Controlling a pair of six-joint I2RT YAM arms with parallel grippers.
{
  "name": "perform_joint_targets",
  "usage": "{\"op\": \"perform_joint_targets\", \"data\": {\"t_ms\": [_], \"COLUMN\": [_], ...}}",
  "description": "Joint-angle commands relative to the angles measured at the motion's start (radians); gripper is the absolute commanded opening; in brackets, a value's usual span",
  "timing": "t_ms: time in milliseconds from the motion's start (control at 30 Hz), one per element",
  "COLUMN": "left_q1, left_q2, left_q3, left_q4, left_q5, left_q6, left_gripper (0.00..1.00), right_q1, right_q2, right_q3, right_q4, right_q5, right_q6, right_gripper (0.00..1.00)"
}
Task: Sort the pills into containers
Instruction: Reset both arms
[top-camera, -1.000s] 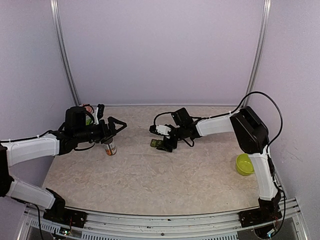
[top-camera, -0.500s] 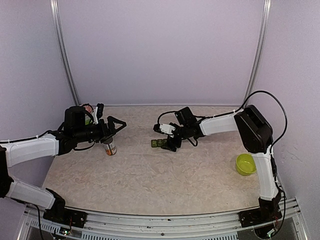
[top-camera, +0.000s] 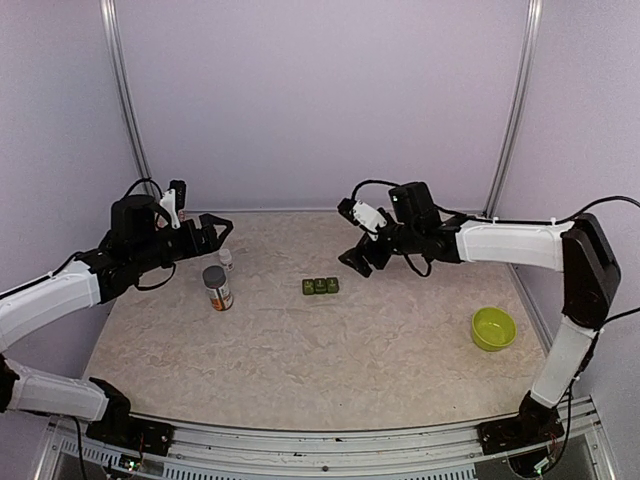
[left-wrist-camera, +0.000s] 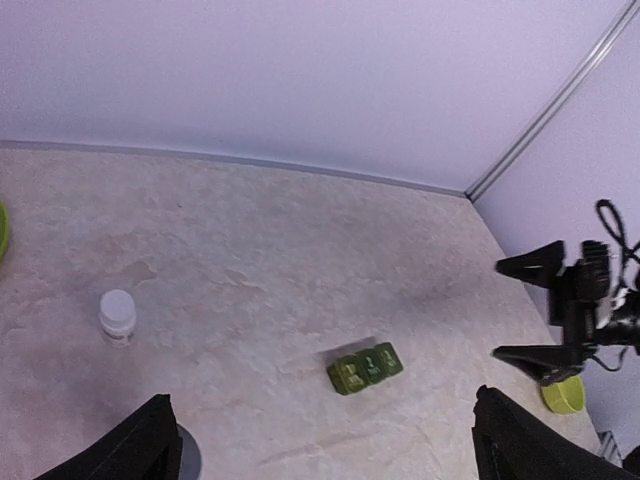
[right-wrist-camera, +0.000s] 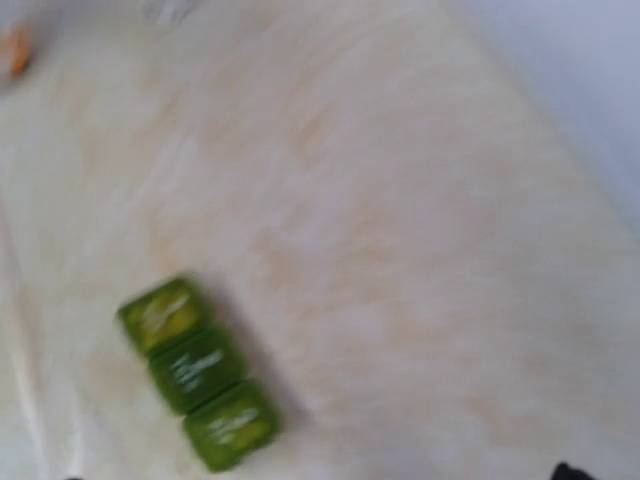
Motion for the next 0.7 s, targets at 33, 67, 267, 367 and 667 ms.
{"op": "perform_joint_targets", "data": {"t_ms": [33,67,267,367,667], "left_q1": [0.012,0.014,0.021,0.024,0.162], "left_q2": [-0.016,-0.022,-0.101,-0.169,-0.230], "left_q3": [0.034,0.025,-0.072,-0.117,-0.151], "left_q4": [-0.087,-0.085,-0.001,0.042,0.036], "left_q5": [-0.272,-0.293,-0.356,-0.354,-0.191], "left_q6": [0.125,0.129,0.216,0.248,0.247], "left_gripper": [0.99,0.99,0.99,0.99,0.99], "right_q1": [-0.011,-0.016,-0.134,-0.182,-0.380], "right_q2": [-0.179,-0.212,-0.389,-0.498,-0.681], "right_q3": [-0.090,-0.112,-0.215,-0.292,-0.399], "right_q4": [0.019,0.018,-0.045,-0.029,-0.112], "right_q5": [0.223,0.264,0.263,0.292,0.311], "right_q6": [0.223,0.247,0.380,0.390,0.466], "right_gripper": [1.00,1.00,1.00,1.00,1.00]}}
